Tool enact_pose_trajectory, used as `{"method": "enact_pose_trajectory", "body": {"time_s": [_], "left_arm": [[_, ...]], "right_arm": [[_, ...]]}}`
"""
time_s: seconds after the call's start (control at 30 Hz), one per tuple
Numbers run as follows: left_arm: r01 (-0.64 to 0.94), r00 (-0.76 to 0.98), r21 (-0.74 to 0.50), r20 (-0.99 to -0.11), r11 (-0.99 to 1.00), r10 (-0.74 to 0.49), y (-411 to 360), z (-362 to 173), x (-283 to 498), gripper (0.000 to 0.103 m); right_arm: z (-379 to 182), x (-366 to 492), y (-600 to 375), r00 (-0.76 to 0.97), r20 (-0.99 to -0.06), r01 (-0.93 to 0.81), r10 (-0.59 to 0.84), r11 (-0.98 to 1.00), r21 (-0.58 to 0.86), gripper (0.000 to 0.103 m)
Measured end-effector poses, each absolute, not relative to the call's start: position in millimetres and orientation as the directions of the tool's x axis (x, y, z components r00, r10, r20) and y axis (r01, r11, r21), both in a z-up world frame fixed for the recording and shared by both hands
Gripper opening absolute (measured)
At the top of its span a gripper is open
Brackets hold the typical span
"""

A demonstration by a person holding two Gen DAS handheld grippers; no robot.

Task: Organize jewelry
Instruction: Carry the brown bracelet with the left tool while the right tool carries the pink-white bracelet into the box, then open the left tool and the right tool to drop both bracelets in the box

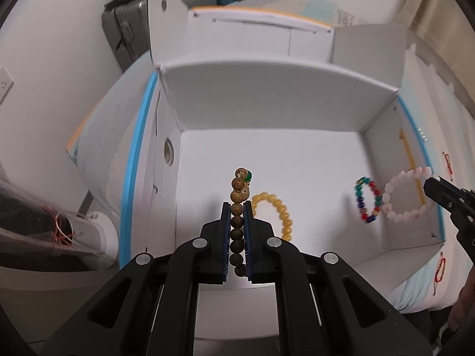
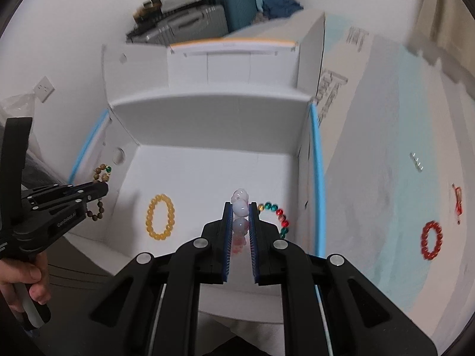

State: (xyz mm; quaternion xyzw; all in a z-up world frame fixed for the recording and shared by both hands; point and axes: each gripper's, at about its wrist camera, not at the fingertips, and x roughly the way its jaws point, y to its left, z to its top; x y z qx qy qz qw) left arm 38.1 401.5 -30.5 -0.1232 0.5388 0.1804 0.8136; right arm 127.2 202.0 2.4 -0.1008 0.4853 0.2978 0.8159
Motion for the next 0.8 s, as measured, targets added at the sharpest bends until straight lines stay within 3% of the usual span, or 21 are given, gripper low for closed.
{"method": "enact_pose_trajectory", "body": {"time_s": [0.3, 0.8], "left_arm": [[-0.432, 0.258, -0.019, -0.961, 0.902, 0.103, 413, -69, 50, 0.007], [-0.430, 0.109, 0.067, -0.986, 0.900, 0.126, 419, -93, 63, 0.008]], "right_arm": [[-38, 143, 211, 0.283, -0.907, -0.560, 0.312, 0.821, 0.108, 0.010], [-61, 147, 229, 0.240, -0.940, -0.581, 0.243, 0.812, 0.062, 0.010]]}}
